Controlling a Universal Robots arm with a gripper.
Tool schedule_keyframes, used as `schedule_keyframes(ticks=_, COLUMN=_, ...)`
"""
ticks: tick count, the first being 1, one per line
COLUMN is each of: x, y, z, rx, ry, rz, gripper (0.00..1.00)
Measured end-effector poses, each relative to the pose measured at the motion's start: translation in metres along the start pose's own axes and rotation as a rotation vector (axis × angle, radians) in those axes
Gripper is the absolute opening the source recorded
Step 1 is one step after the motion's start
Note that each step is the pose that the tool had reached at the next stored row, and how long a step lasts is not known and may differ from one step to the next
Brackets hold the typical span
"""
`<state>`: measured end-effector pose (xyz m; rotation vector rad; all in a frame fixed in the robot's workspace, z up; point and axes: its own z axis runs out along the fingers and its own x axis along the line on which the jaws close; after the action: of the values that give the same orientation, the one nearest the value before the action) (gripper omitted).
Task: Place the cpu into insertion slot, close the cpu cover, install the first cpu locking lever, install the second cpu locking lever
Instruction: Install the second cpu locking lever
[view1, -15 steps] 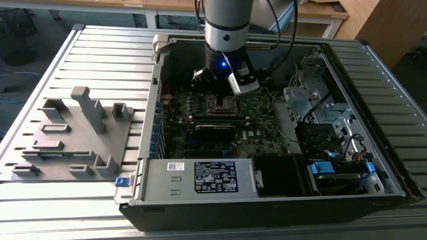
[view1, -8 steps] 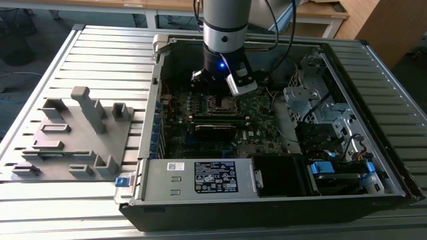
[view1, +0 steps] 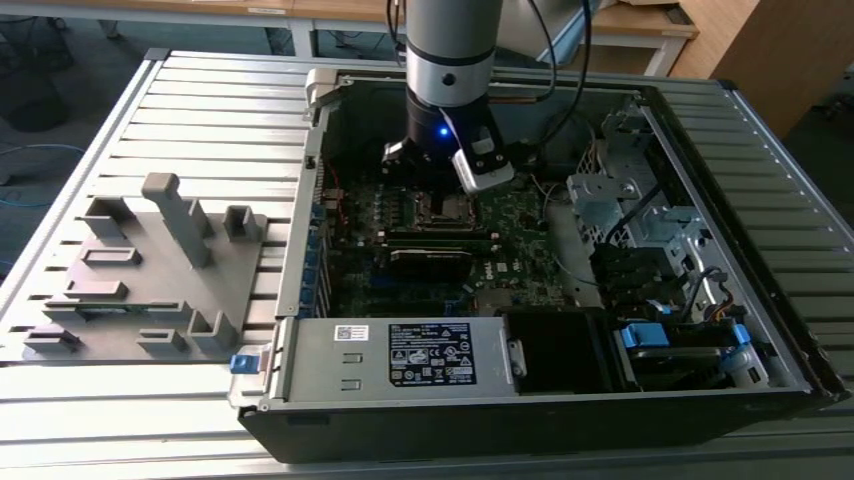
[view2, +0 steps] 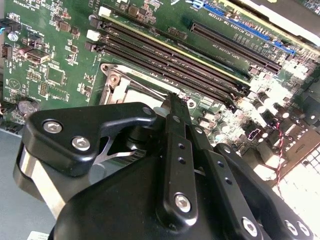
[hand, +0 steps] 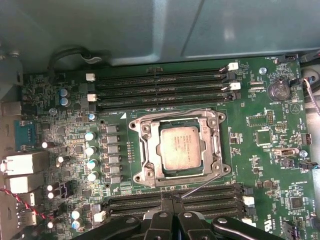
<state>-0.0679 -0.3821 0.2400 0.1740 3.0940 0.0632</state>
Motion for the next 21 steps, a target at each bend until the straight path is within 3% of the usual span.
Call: schedule_keyframes(ticks=21, x=0.0053, y=-0.0007, z=0.0022, rx=0.0001, ry=0.0, rz=0.0, gripper=0.1)
